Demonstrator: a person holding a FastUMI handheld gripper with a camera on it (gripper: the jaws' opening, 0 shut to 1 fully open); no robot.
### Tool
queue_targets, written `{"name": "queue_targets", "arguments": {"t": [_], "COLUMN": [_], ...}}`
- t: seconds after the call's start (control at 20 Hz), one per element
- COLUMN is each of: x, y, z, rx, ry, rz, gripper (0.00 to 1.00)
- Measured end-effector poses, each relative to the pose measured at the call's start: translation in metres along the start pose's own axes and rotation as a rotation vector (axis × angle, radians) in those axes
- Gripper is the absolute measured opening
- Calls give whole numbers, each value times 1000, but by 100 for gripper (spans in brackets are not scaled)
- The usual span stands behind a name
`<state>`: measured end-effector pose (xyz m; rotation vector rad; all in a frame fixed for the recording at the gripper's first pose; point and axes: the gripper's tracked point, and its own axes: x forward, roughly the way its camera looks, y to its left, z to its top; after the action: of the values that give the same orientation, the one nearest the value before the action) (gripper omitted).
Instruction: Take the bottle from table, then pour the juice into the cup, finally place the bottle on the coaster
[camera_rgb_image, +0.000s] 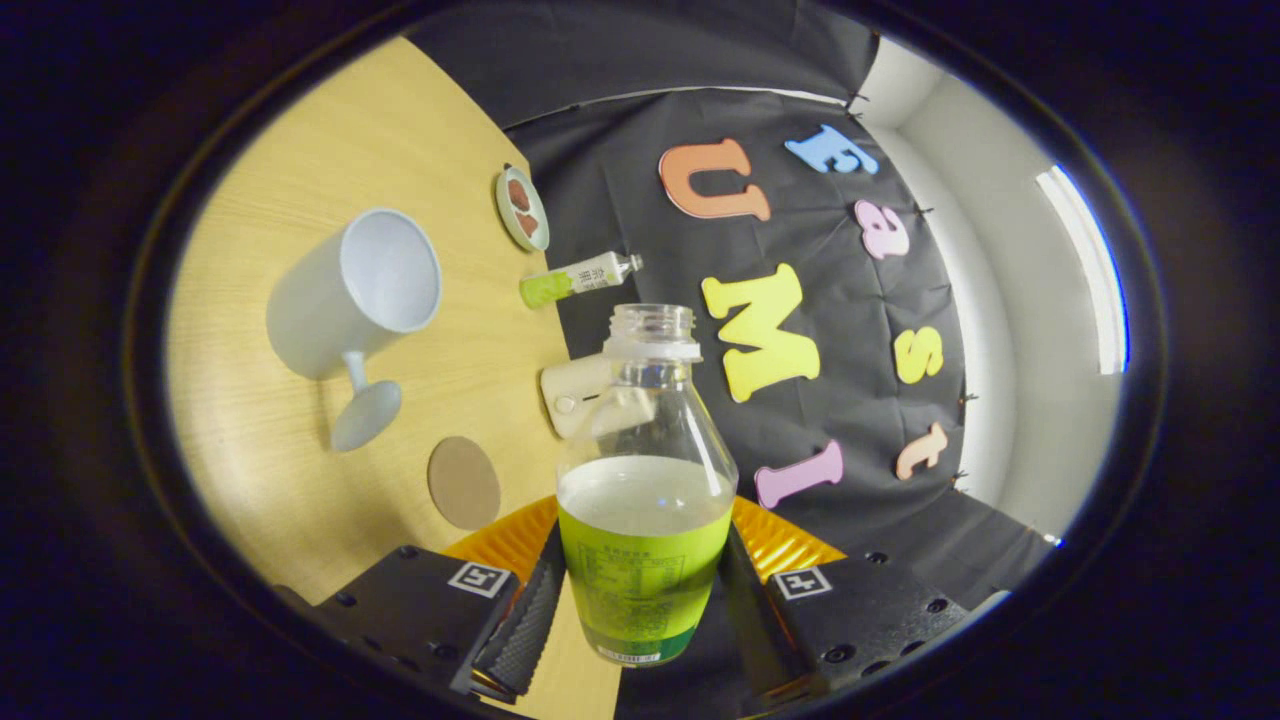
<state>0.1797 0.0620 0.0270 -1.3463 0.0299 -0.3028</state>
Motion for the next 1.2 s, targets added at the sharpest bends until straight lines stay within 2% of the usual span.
{"name": "queue_targets", "arguments": {"t": [0.4, 1.2], "x": [5, 11], "y": [10, 7], "z": [15, 39], "rx": [-214, -456], "ry": [-17, -42], "rz": [-26, -99], "gripper": [81, 81]}}
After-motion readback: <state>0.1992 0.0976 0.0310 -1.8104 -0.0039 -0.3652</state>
